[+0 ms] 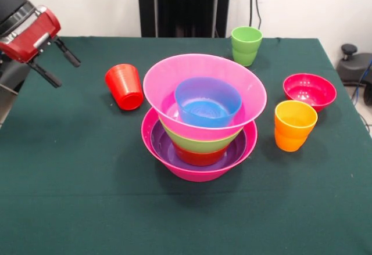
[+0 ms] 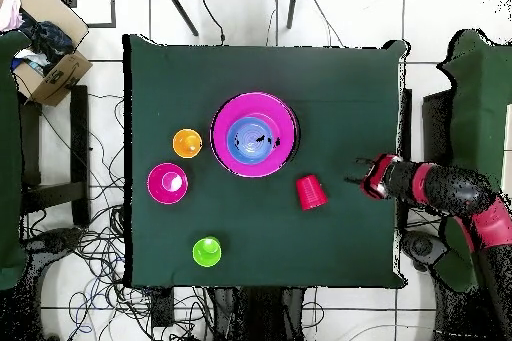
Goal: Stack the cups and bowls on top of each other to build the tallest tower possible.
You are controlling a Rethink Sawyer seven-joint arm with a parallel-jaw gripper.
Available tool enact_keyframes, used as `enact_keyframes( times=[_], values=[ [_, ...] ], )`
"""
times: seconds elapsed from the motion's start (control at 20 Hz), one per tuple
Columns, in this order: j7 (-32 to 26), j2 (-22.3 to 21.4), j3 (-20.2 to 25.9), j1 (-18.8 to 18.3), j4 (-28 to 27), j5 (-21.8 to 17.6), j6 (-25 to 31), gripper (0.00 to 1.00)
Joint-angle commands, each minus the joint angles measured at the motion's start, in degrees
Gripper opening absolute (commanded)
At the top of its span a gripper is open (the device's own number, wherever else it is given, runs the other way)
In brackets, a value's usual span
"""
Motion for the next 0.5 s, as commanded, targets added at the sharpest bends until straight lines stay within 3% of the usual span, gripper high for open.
enact_keyframes(
  times=[0.05, 0.5],
  values=[
    [-13.75, 4.06, -0.98, 0.95, 2.84, -4.91, 2.76, 1.0],
    [-11.71, 6.78, -2.28, 0.06, 4.63, -8.78, -1.24, 1.0]
  ],
)
